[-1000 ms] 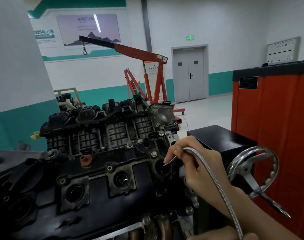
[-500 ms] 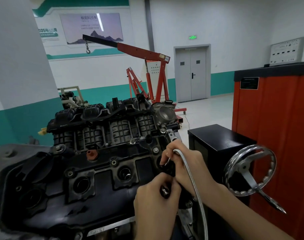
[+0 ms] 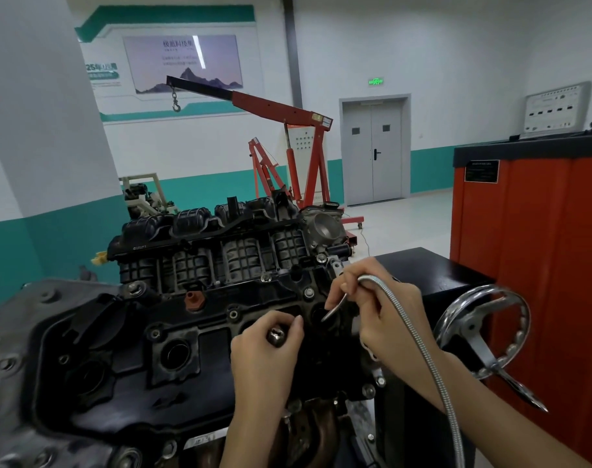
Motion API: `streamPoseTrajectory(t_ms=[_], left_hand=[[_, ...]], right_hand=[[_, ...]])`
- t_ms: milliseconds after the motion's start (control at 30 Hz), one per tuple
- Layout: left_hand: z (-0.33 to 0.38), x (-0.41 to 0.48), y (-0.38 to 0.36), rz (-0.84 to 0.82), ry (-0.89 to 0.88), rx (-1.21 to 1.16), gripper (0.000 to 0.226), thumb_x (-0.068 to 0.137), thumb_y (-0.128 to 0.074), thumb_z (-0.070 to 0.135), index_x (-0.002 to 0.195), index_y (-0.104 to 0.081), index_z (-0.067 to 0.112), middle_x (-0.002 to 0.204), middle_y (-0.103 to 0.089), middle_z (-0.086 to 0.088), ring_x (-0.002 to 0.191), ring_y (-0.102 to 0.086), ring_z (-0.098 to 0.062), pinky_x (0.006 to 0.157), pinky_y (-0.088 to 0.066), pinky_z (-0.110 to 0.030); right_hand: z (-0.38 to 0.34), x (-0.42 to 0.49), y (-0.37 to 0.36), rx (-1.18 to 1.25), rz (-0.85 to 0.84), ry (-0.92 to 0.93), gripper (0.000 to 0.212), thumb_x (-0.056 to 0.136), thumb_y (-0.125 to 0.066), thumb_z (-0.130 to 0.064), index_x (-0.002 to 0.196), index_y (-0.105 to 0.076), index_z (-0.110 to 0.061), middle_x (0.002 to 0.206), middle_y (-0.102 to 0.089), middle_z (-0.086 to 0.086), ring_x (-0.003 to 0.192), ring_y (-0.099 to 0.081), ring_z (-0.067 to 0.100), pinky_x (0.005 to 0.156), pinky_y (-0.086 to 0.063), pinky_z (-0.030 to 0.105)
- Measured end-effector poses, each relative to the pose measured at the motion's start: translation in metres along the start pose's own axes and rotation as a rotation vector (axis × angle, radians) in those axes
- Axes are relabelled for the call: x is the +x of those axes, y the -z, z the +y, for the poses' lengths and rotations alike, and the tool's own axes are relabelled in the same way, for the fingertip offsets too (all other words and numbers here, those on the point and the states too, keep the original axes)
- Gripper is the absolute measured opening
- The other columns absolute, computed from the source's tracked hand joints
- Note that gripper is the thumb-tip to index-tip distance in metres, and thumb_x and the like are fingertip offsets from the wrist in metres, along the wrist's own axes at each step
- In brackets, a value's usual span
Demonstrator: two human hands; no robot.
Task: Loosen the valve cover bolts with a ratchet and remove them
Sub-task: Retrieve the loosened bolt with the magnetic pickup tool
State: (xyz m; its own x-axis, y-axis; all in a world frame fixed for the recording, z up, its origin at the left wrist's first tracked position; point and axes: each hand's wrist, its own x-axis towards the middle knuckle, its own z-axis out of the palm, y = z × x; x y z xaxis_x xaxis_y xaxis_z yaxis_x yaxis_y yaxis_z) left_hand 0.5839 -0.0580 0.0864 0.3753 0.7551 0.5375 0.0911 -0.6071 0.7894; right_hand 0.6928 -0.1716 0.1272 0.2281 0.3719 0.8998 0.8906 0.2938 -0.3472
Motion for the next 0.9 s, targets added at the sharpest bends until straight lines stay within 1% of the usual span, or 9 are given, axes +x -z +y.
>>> streamPoseTrajectory(t_ms=[67,267,367,467,533,633,700,800,900], left_hand=[[0.000,0.000,0.001,0.013,0.000,-0.011,0.025,0.085,-0.074,0.024,0.063,-0.066,0.032,0.058,-0.064,0.018,0.058,-0.061,-0.002,0.054,-0.043,-0.012],[0.000,0.001,0.001,0.009,0.014,-0.004,0.024,0.086,-0.073,0.025,0.064,-0.066,0.032,0.059,-0.064,0.017,0.057,-0.060,-0.003,0.052,-0.044,-0.014],[0.002,0.000,0.001,-0.002,0.026,-0.009,0.022,0.086,-0.073,0.026,0.066,-0.068,0.031,0.059,-0.065,0.019,0.057,-0.060,0.000,0.052,-0.043,-0.013],[0.003,0.000,0.001,-0.003,0.031,-0.003,0.020,0.086,-0.073,0.026,0.067,-0.069,0.029,0.060,-0.065,0.018,0.059,-0.061,-0.001,0.053,-0.043,-0.014],[0.004,-0.001,0.001,-0.001,0.026,-0.006,0.021,0.086,-0.073,0.024,0.066,-0.069,0.029,0.059,-0.065,0.017,0.060,-0.061,-0.003,0.053,-0.044,-0.013],[0.005,-0.001,0.001,0.008,0.019,0.001,0.023,0.085,-0.073,0.023,0.064,-0.067,0.031,0.059,-0.065,0.016,0.061,-0.061,-0.002,0.054,-0.044,-0.013],[0.004,-0.001,0.000,0.005,0.022,0.019,0.022,0.086,-0.073,0.025,0.065,-0.068,0.031,0.059,-0.065,0.016,0.061,-0.062,-0.001,0.054,-0.044,-0.014],[0.004,0.000,-0.001,0.004,0.020,0.023,0.019,0.086,-0.073,0.027,0.067,-0.069,0.031,0.060,-0.066,0.017,0.061,-0.062,-0.002,0.057,-0.048,-0.023],[0.004,0.000,-0.004,0.004,0.014,0.022,0.019,0.086,-0.073,0.027,0.068,-0.069,0.031,0.059,-0.065,0.013,0.057,-0.061,-0.007,0.052,-0.044,-0.023]], right_hand=[[-0.001,0.002,0.007,0.021,0.045,0.002,0.024,0.088,-0.043,0.018,0.082,-0.048,-0.005,0.071,-0.067,0.002,0.068,-0.068,0.006,0.068,-0.055,0.018],[-0.007,0.006,0.019,0.002,0.079,0.018,0.030,0.088,-0.044,0.022,0.081,-0.048,-0.007,0.073,-0.068,0.002,0.068,-0.067,0.003,0.066,-0.053,0.016],[-0.007,0.005,0.020,0.008,0.075,0.017,0.030,0.088,-0.044,0.021,0.082,-0.048,-0.008,0.073,-0.067,0.001,0.070,-0.068,0.007,0.068,-0.056,0.021],[-0.002,0.004,0.017,0.024,0.048,-0.021,0.032,0.089,-0.040,0.021,0.083,-0.047,-0.011,0.071,-0.066,0.000,0.069,-0.068,0.008,0.070,-0.057,0.026],[0.003,0.002,0.010,0.057,0.029,-0.075,0.033,0.089,-0.038,0.020,0.083,-0.045,-0.012,0.070,-0.065,0.001,0.068,-0.068,0.009,0.070,-0.058,0.032],[0.012,-0.001,-0.001,0.083,0.017,-0.144,0.028,0.089,-0.038,0.019,0.083,-0.046,-0.007,0.068,-0.065,0.002,0.065,-0.068,0.016,0.068,-0.058,0.045],[0.017,-0.001,-0.006,0.084,0.011,-0.163,0.027,0.089,-0.038,0.019,0.083,-0.046,-0.006,0.068,-0.064,0.001,0.065,-0.068,0.019,0.068,-0.057,0.049],[0.018,0.000,-0.010,0.069,0.006,-0.103,0.030,0.087,-0.038,0.019,0.082,-0.045,-0.009,0.072,-0.066,0.004,0.072,-0.070,0.017,0.074,-0.058,0.041],[0.018,-0.007,-0.014,0.071,0.012,-0.034,0.025,0.086,-0.040,0.019,0.080,-0.050,-0.004,0.077,-0.070,0.008,0.078,-0.070,0.014,0.075,-0.057,0.030]])
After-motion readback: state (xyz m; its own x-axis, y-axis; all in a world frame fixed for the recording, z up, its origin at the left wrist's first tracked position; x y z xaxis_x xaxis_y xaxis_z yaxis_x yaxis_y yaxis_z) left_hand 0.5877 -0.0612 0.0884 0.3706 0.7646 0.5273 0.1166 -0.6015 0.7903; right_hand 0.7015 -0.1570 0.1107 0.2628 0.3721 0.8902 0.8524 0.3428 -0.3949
